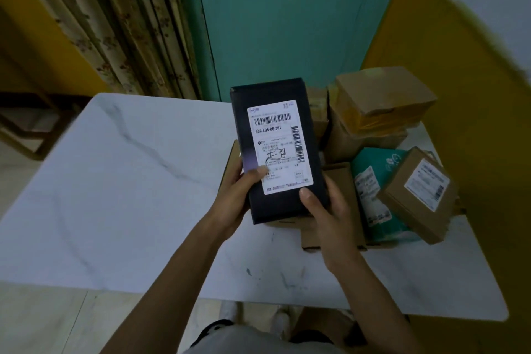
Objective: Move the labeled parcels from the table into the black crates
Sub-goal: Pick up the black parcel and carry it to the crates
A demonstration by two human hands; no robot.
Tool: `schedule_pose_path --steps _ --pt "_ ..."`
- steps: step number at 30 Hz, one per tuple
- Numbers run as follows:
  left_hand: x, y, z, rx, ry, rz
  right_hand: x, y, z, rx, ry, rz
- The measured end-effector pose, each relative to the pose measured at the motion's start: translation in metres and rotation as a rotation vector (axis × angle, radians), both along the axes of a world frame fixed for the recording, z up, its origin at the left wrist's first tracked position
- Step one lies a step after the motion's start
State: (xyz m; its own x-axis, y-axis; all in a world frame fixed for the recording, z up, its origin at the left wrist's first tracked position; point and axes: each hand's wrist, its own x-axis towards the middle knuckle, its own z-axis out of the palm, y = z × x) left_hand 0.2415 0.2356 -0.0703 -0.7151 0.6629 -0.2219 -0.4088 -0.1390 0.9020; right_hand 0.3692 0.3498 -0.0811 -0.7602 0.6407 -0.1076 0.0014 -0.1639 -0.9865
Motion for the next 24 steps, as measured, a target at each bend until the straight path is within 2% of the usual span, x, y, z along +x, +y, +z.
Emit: schedule_pose_path --steps 3,7,11,16,24 --pt "-0.003 0.002 0.001 -0.039 0.075 0.071 -0.009 -0.010 -0.002 -0.037 0.031 -0.121" --pt "-0.003 -0.004 -0.001 -0.092 0.194 0.024 -0.019 -0.009 0.005 -0.168 0.128 -0.172" --pt "-0.010 -0.007 0.002 -0.077 0.213 0.014 -0.031 0.002 0.024 -0.202 0.247 -0.087" --pt "-0.033 0.002 0.031 -0.019 0.351 0.026 -0.048 0.019 0.047 -0.274 0.384 0.002" --pt "-0.042 0.003 0.041 0.022 0.359 0.025 -0.056 0.022 0.056 -0.242 0.429 -0.008"
